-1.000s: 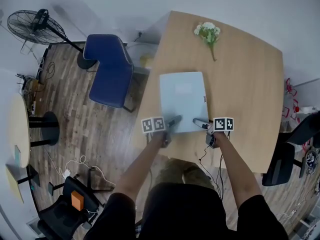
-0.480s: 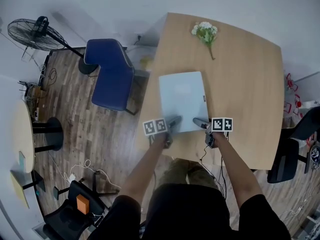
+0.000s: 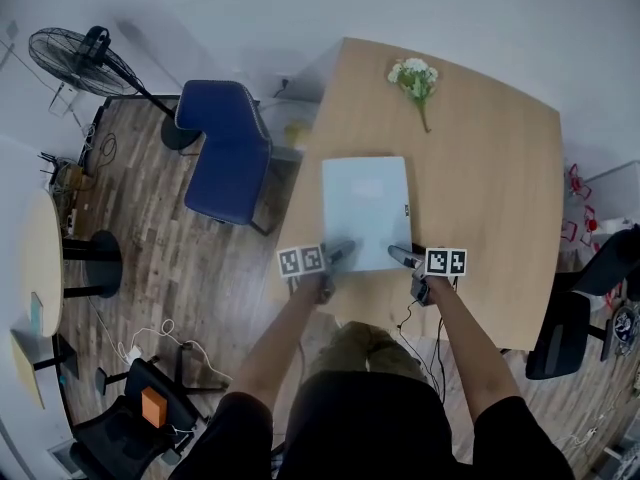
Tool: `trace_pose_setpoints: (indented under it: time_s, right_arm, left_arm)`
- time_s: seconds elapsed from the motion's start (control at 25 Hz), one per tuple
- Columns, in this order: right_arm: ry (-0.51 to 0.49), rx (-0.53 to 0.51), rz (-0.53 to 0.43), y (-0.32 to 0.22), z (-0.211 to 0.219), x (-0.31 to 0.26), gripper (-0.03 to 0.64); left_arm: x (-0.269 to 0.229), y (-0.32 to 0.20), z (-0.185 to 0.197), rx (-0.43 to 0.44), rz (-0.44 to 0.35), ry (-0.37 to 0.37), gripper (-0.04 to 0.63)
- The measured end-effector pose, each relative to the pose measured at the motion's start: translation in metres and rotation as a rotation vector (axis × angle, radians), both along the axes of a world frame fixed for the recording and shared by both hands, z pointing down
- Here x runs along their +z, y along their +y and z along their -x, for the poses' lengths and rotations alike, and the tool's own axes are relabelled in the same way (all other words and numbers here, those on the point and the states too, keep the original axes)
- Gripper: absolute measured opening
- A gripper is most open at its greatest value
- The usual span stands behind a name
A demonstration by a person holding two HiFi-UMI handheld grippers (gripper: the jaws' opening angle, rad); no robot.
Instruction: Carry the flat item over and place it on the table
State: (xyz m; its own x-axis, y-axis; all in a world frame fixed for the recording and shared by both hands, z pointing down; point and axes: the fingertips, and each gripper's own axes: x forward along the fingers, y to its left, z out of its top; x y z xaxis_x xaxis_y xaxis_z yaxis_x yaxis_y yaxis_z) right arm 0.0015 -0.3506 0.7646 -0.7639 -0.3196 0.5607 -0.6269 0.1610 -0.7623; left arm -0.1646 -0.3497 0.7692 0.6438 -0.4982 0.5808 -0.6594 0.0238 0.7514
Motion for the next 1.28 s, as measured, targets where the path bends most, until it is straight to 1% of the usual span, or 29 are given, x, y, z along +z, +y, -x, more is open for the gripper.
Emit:
trace_pose_setpoints:
  time_s: [0.08, 0.16, 0.24, 0.32, 0.4, 0.52, 0.64, 0.76, 0.8, 0.84, 0.88, 0.96, 1.08, 1.16, 1.2, 1.24, 1.28]
  right_arm:
    - [-0.022, -0.016, -0.043, -0.002, -0.001, -0.013, 0.442]
    - [-0.035, -0.028, -0.061, -0.001, -0.001, -0.026, 0.434]
    - [-0.049, -0.042, -0.073, 0.007, 0.000, -0.040, 0.436]
    - [-0.077, -0.070, -0.105, 0.018, 0.001, -0.062, 0.433]
    - [-0.103, -0.110, -0.168, 0.032, 0.004, -0.089, 0.433]
    - [-0.082, -0.181, -0.297, 0.060, 0.012, -0.125, 0.433]
    - [-0.047, -0.216, -0.414, 0.089, 0.013, -0.156, 0.431]
    - [-0.038, -0.194, -0.525, 0.107, -0.003, -0.187, 0.425]
    - [-0.040, -0.181, -0.556, 0.112, -0.005, -0.197, 0.425]
    - [-0.043, -0.167, -0.582, 0.116, -0.006, -0.206, 0.423]
    - [-0.043, -0.154, -0.604, 0.120, -0.004, -0.215, 0.414]
    - [-0.030, -0.127, -0.645, 0.122, -0.002, -0.232, 0.379]
    - [-0.014, -0.058, -0.700, 0.121, -0.003, -0.257, 0.256]
    - [0.009, -0.020, -0.743, 0.123, -0.003, -0.271, 0.209]
    - [0.033, -0.006, -0.774, 0.124, -0.002, -0.278, 0.190]
    - [0.057, 0.003, -0.809, 0.124, -0.001, -0.284, 0.121]
    - [0.074, 0.009, -0.843, 0.124, 0.000, -0.289, 0.042]
  left_arm:
    - [-0.010, 0.002, 0.004, 0.000, -0.025, 0.005, 0.497]
    - [-0.020, 0.005, 0.006, -0.006, -0.041, 0.016, 0.497]
    - [-0.036, 0.014, 0.008, -0.016, -0.056, 0.036, 0.497]
    - [-0.059, 0.027, 0.011, -0.037, -0.084, 0.063, 0.497]
    - [-0.081, 0.044, 0.014, -0.046, -0.119, 0.076, 0.497]
    - [-0.110, 0.076, 0.023, -0.047, -0.181, 0.064, 0.497]
    - [-0.146, 0.105, 0.025, -0.075, -0.274, 0.047, 0.495]
    - [-0.182, 0.124, 0.002, -0.100, -0.384, 0.020, 0.479]
    - [-0.193, 0.130, -0.005, -0.102, -0.426, -0.003, 0.468]
    - [-0.204, 0.134, -0.010, -0.104, -0.473, -0.033, 0.427]
    - [-0.215, 0.139, -0.013, -0.104, -0.517, -0.061, 0.404]
    - [-0.236, 0.143, -0.020, -0.099, -0.584, -0.094, 0.402]
    - [-0.275, 0.139, -0.034, -0.080, -0.680, -0.109, 0.402]
    - [-0.300, 0.132, -0.038, -0.071, -0.757, -0.126, 0.395]
    - [-0.311, 0.129, -0.036, -0.074, -0.793, -0.130, 0.381]
    - [-0.320, 0.128, -0.033, -0.082, -0.823, -0.131, 0.343]
    - [-0.326, 0.128, -0.029, -0.095, -0.847, -0.133, 0.291]
